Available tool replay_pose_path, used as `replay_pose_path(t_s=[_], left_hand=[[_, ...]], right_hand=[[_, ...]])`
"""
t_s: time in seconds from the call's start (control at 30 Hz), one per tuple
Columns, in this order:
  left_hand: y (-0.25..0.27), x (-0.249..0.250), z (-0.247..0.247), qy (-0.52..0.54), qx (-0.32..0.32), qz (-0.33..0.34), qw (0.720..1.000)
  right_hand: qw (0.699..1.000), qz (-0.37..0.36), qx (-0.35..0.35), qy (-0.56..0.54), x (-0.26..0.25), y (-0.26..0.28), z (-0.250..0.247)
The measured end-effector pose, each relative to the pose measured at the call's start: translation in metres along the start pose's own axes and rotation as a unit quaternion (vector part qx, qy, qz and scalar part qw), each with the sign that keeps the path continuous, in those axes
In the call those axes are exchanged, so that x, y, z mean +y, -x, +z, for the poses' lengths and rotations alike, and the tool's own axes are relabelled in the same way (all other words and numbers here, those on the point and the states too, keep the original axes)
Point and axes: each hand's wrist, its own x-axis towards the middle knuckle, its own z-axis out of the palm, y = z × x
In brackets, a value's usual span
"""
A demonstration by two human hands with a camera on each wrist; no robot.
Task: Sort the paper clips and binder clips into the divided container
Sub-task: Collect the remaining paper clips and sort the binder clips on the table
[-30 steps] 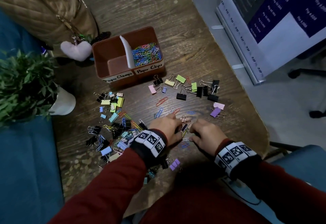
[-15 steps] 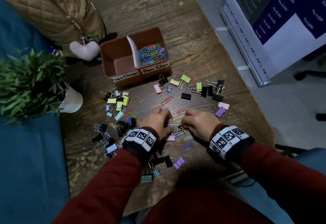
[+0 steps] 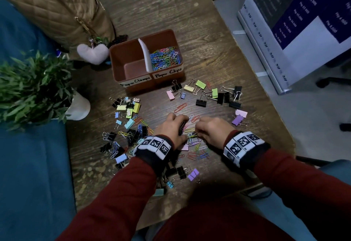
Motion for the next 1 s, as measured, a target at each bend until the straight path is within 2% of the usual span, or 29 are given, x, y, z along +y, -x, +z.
replay_pose_path(t_s=[0.1, 0.17, 0.23, 0.27, 0.33, 0.37, 0.47, 0.53, 0.6, 0.63, 0.7, 0.77, 0.83, 0.9, 1.0], left_hand=[[0.003, 0.001, -0.002, 0.004, 0.005, 0.005, 1.0], [0.007, 0.001, -0.005, 0.031, 0.016, 0.016, 0.999], [0.012, 0.005, -0.009, 0.097, 0.03, 0.024, 0.995], [0.013, 0.007, -0.01, 0.153, 0.035, 0.02, 0.987], [0.016, 0.013, -0.013, 0.294, 0.03, 0.001, 0.955], [0.018, 0.016, -0.015, 0.354, 0.026, -0.009, 0.935], [0.016, 0.021, -0.018, 0.431, 0.038, -0.017, 0.901], [0.015, 0.024, -0.019, 0.43, 0.048, -0.017, 0.901], [0.014, 0.025, -0.019, 0.394, 0.05, -0.021, 0.917], [0.014, 0.026, -0.019, 0.37, 0.053, -0.024, 0.927], [0.014, 0.025, -0.022, 0.296, 0.064, -0.023, 0.953], [0.014, 0.022, -0.027, 0.179, 0.067, -0.013, 0.981], [0.013, 0.018, -0.033, 0.091, 0.056, 0.003, 0.994], [0.013, 0.015, -0.038, 0.092, 0.058, 0.001, 0.994], [0.013, 0.014, -0.038, 0.204, 0.084, -0.029, 0.975]], right_hand=[[0.991, 0.08, 0.03, -0.102, 0.005, 0.001, -0.006], [0.963, 0.156, 0.058, -0.212, 0.004, 0.002, -0.012], [0.905, 0.209, 0.083, -0.361, 0.001, 0.0, -0.014], [0.86, 0.225, 0.092, -0.448, -0.001, 0.0, -0.014], [0.77, 0.241, 0.094, -0.583, -0.003, -0.001, -0.012], [0.742, 0.247, 0.087, -0.618, -0.003, -0.002, -0.011], [0.69, 0.264, 0.067, -0.67, -0.003, -0.006, -0.009], [0.667, 0.279, 0.054, -0.689, -0.003, -0.009, -0.008], [0.671, 0.287, 0.039, -0.682, -0.004, -0.011, -0.007], [0.688, 0.291, 0.036, -0.664, -0.004, -0.012, -0.006], [0.745, 0.293, 0.038, -0.598, -0.004, -0.012, -0.006], [0.821, 0.287, 0.048, -0.491, -0.003, -0.011, -0.006], [0.878, 0.272, 0.052, -0.391, -0.001, -0.01, -0.005], [0.893, 0.255, 0.059, -0.366, 0.0, -0.009, -0.007], [0.891, 0.214, 0.071, -0.393, -0.002, -0.007, -0.013]])
